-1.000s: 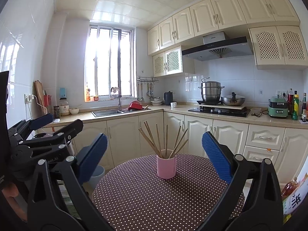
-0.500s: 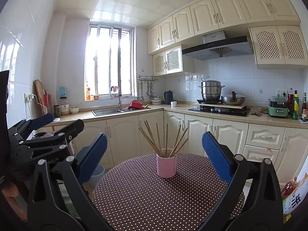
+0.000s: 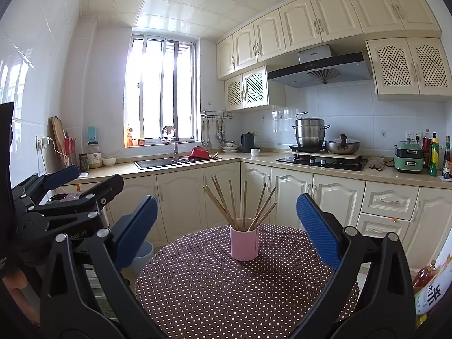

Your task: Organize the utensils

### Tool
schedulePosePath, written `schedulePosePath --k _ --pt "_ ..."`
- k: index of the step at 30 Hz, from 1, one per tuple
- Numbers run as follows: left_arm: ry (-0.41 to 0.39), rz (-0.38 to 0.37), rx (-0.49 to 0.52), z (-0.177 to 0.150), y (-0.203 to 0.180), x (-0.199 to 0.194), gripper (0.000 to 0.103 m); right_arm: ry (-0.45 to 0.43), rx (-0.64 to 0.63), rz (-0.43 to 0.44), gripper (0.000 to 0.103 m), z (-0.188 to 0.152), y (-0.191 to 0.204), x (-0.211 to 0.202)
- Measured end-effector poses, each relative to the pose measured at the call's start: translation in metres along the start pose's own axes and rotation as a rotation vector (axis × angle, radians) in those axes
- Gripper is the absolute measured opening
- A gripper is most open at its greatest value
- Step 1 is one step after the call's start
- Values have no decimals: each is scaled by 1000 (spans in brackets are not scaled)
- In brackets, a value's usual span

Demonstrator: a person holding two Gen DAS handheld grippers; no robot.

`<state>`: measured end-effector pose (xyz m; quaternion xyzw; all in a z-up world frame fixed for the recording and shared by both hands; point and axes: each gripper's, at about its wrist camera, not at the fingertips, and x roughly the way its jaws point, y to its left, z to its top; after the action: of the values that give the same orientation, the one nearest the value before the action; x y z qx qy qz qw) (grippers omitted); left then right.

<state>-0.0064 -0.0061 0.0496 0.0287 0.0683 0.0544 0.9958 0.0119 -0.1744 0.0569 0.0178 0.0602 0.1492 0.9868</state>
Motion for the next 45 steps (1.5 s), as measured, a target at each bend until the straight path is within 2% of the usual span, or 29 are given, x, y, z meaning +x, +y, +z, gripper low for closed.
schedulePosePath --k 45 --pt "18 -2 8 -4 -2 6 90 22 12 4 97 -6 1 6"
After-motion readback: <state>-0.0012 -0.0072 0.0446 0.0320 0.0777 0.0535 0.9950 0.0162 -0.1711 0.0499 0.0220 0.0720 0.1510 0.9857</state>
